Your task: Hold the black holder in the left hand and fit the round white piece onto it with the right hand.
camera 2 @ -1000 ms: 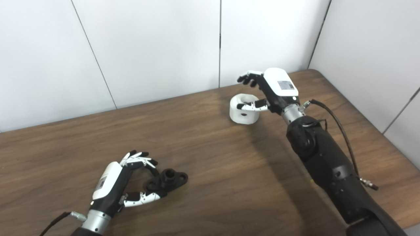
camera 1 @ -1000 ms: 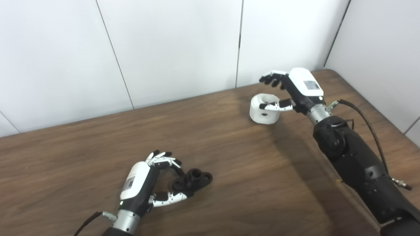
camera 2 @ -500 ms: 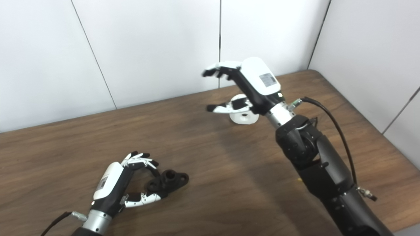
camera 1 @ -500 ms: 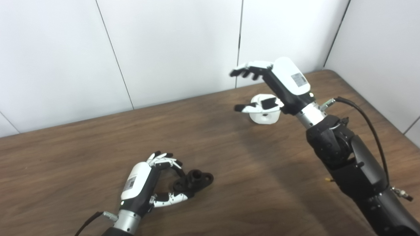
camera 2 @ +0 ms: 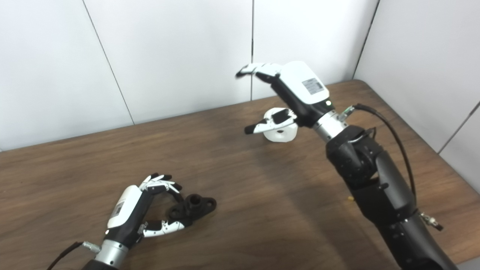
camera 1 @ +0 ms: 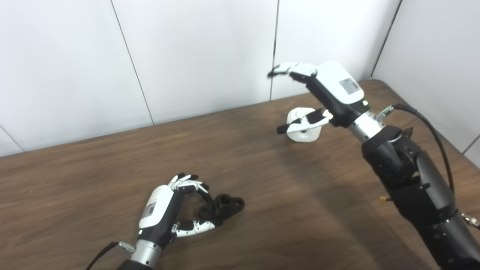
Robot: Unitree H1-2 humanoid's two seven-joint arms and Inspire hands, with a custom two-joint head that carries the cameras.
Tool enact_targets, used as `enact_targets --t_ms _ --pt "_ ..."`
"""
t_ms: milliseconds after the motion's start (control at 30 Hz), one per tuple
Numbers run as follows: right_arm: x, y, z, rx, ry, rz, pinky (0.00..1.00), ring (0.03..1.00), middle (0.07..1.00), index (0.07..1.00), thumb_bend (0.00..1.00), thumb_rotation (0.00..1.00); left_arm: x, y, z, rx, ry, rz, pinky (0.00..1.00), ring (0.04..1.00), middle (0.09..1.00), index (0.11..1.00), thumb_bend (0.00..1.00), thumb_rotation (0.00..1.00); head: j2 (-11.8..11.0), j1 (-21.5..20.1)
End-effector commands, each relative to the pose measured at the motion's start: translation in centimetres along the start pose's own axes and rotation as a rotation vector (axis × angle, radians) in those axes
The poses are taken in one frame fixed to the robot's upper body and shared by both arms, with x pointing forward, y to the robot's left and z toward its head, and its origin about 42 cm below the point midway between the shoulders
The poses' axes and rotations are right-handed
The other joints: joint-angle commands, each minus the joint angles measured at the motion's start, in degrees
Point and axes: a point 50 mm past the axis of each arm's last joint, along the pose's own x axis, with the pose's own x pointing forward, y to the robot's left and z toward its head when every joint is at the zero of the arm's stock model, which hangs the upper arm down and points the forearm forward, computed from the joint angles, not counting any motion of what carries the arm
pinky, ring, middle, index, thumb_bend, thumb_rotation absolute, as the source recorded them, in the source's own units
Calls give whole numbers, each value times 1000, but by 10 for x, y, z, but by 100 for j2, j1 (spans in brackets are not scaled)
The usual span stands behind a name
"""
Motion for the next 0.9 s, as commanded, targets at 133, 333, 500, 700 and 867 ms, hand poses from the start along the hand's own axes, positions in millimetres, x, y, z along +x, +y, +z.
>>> enact_targets --t_ms 133,333,500,700,867 --pt "13 -20 -19 -15 62 -32 712 836 898 914 959 408 -16 -19 -14 -19 30 -31 968 866 708 484 523 56 -51 -11" --pt "11 -18 -36 22 161 10 738 846 910 930 999 386 -16 -18 -15 -25 30 -28 968 867 707 484 523 55 -77 -46" --pt "13 -11 -53 71 237 46 752 845 906 926 1000 384 -18 -16 -16 -27 27 -28 966 867 708 484 523 55 -106 -101" --pt "18 -2 -74 99 319 82 763 858 902 921 1000 378 -19 -15 -18 -26 22 -23 964 865 708 484 523 55 -142 -157" --pt "19 6 -87 120 381 107 765 868 910 920 1000 389 -20 -14 -18 -26 24 -19 968 866 710 484 523 55 -143 -173"
